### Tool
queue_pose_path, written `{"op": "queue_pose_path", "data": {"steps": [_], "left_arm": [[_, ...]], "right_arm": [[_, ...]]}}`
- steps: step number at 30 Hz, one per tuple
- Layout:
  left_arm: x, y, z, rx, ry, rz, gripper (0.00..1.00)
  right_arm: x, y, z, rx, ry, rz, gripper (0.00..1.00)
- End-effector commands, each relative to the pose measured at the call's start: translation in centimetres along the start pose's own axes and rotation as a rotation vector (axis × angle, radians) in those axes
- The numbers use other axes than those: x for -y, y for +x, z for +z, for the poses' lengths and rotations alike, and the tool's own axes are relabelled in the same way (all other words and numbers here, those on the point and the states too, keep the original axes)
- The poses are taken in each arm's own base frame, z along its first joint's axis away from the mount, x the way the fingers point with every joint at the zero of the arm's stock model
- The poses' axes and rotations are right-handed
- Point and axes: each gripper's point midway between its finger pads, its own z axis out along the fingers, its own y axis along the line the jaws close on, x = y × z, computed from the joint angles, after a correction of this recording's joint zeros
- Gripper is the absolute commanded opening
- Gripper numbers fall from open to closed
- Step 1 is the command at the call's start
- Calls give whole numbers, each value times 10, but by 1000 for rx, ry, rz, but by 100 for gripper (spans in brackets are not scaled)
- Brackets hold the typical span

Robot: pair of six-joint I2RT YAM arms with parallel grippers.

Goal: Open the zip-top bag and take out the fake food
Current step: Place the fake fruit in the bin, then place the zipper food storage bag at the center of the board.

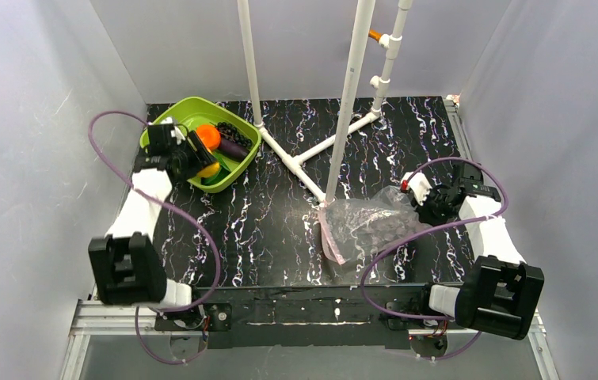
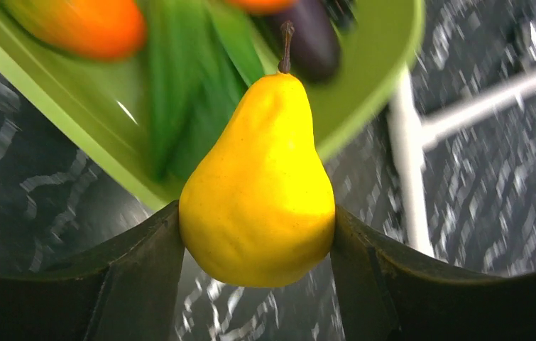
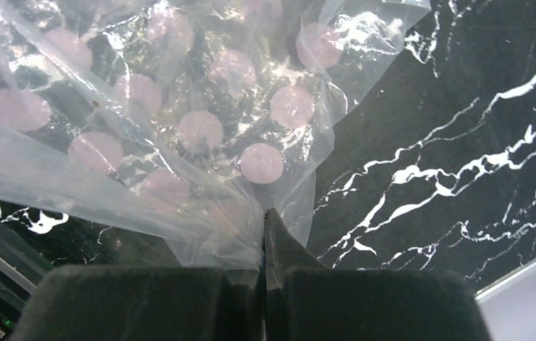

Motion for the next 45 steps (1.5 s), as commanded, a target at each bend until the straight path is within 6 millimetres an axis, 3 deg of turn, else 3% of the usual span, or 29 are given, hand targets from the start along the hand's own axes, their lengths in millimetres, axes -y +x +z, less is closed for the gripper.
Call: {"op": "queue_pose_path", "data": {"steps": [1, 5, 9, 11, 13, 15, 17, 18, 25, 27, 29, 34, 36, 38, 41, 43, 45], "left_arm": [[-47, -68, 25, 127, -250, -48, 0], [-71, -97, 46, 113, -372, -25, 0], [-79, -105, 64, 53, -406, 9, 13], [-80, -104, 71, 22, -400, 11, 29], [-81, -103, 74, 7, -396, 7, 56], [-77, -104, 73, 1, -373, 6, 75], [-71, -107, 68, 2, -347, 10, 95], [-66, -111, 62, 14, -328, 15, 98], [-31, -118, 9, 113, -192, 10, 98], [-23, -114, -15, 167, -157, -24, 98], [-18, -98, -25, 170, -89, -83, 98], [33, -52, -40, 90, 270, -110, 98], [49, -35, -50, 44, 358, -97, 98], [64, -15, -61, 2, 415, -42, 98], [93, 27, -81, -71, 473, 124, 98], [102, 54, -93, -126, 499, 213, 98], [102, 71, -107, -133, 525, 273, 98]], "right_arm": [[22, -5, -11, 16, 108, 60, 1], [28, -6, -11, 29, 136, 89, 5], [30, -6, -11, 39, 145, 100, 9], [31, -8, -11, 48, 147, 106, 13], [34, -11, -11, 61, 164, 117, 22], [38, -13, -13, 76, 190, 131, 33], [46, -15, -15, 92, 238, 150, 49], [48, -15, -17, 96, 256, 150, 53], [64, -23, -42, 164, 368, 153, 65], [65, -27, -49, 177, 380, 146, 66], [64, -33, -57, 190, 383, 135, 65], [54, -51, -85, 210, 376, 55, 65], [30, -65, -94, 252, 296, -30, 67], [-9, -81, -99, 329, 167, -121, 71], [-61, -100, -102, 478, 5, -202, 86], [-81, -106, -101, 544, -61, -179, 94], [-93, -108, -99, 582, -115, -155, 96]]}}
